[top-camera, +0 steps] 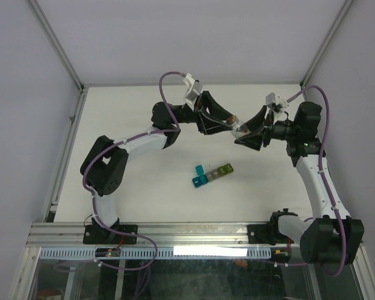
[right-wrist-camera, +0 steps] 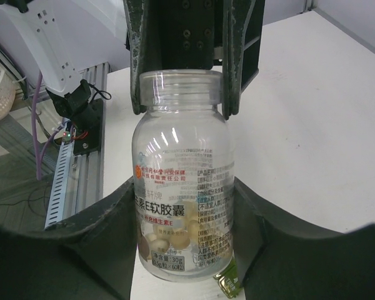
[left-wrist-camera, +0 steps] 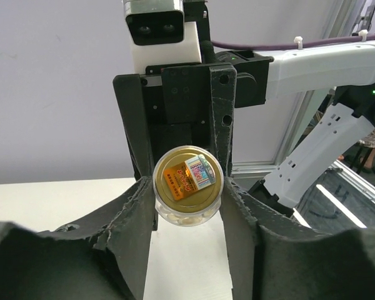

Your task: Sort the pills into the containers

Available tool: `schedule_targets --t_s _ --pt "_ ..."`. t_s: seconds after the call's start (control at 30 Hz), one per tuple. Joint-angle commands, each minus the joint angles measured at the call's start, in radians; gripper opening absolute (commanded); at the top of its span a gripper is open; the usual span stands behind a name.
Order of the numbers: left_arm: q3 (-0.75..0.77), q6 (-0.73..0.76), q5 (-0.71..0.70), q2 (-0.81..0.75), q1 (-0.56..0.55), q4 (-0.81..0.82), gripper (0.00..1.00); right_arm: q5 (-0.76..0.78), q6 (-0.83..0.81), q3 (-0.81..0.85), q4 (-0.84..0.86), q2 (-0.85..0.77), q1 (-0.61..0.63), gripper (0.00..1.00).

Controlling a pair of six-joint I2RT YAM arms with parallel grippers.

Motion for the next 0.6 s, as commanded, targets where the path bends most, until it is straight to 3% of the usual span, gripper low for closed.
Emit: schedule_targets --t_s 0.0,0.07,0.17,0.2,0.4,0.5,0.57 --pt "0.035 0.038 -0.012 -0.016 -0.022 -0.018 0.43 0.013 -0.016 0.015 0.009 -0.006 0.004 0.00" --pt "0.034 0.047 -0.024 -0.019 -0.024 -0.029 0.39 0.026 -0.042 0.024 -0.022 -0.004 0.004 0.00" --pt "0.024 0.058 -0.063 -0.029 -0.026 -0.046 0.03 0.051 -0.094 0.038 -0.077 -0.002 0.005 0.00" --pt "0.015 0.063 -0.079 -0.037 -0.025 -0.045 0.00 0.061 -0.109 0.043 -0.094 -0.003 0.004 0.00" --pt "-0.054 0.074 -0.347 -0.089 -0.049 -0.140 0.00 0.267 -0.218 0.061 -0.176 -0.046 0.010 0.00" --pt "-0.104 0.166 -0.612 -0.120 -0.134 -0.209 0.00 0.399 -0.283 0.071 -0.221 -0.056 0.020 0.00" --pt "-0.171 0.188 -0.809 -0.131 -0.191 -0.143 0.00 0.487 -0.304 0.069 -0.230 -0.060 0.031 0.00"
